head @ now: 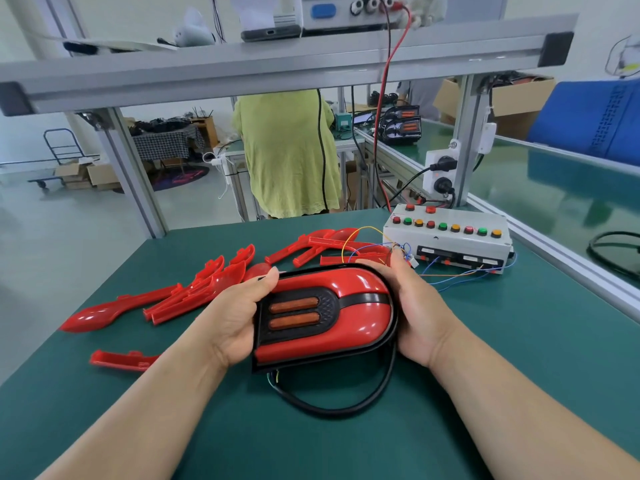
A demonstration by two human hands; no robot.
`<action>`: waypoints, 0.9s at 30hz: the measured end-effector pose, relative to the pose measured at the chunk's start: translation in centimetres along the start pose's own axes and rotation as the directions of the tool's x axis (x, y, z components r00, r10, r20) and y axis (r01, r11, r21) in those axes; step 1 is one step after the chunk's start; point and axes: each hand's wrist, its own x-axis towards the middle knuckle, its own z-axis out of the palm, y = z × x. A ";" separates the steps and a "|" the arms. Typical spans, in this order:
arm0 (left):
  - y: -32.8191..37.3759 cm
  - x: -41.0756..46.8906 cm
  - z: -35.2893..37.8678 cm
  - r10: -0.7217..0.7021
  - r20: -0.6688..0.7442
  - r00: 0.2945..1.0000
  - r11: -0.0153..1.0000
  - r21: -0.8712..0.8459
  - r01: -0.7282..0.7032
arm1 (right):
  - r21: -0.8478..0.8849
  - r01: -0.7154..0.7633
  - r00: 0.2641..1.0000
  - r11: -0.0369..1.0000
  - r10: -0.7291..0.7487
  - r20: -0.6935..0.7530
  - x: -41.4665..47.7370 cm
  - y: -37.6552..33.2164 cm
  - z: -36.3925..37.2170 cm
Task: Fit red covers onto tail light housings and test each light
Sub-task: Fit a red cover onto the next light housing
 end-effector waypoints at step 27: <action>-0.2 -0.4 0.7 0.112 -0.055 0.992 0.992 0.057 -0.109 | -0.059 0.119 0.991 0.991 -0.115 0.073 -1.0 -0.6 0.7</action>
